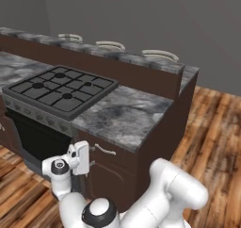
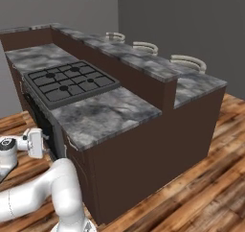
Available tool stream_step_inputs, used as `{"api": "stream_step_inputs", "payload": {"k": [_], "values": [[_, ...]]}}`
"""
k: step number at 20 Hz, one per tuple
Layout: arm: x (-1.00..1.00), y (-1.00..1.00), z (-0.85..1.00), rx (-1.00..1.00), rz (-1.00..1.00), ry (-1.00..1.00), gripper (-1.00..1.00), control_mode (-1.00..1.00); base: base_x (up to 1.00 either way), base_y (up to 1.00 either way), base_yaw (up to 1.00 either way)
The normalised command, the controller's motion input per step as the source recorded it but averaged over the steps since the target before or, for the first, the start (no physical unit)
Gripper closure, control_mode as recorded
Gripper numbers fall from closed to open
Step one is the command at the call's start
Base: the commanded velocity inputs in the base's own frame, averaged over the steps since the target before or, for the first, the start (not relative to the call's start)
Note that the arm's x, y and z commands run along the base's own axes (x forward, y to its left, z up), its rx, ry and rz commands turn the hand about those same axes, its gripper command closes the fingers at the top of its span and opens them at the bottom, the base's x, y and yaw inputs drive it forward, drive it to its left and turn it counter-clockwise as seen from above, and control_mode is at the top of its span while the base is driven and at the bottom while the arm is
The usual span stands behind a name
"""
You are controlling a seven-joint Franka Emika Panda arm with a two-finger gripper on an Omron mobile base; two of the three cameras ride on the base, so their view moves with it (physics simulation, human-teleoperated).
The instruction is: Take a straw from the drawer in front and place it inside the glass cup on the dining counter.
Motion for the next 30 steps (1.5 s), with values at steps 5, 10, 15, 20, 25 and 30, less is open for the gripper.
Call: {"api": "stream_step_inputs", "payload": {"k": [5,10,15,20,25,30], "values": [[0.39,-0.07,-0.32,-0.03,0.03,0.0,-1.0,-1.0,0.0,0.0,0.0],[0.36,-0.04,-0.32,-0.03,0.02,0.0,-1.0,-1.0,0.0,0.0,0.0],[0.3,0.0,-0.35,-0.06,0.0,0.0,-1.0,-1.0,0.0,0.0,0.0],[0.3,-0.03,-0.33,-0.08,0.01,0.0,-1.0,-1.0,0.0,0.0,0.0],[0.26,-0.11,-0.27,-0.05,0.01,0.0,-1.0,-1.0,0.0,0.0,0.0],[0.26,-0.1,-0.31,-0.04,0.0,0.0,-1.0,-1.0,0.0,0.0,0.0]]}}
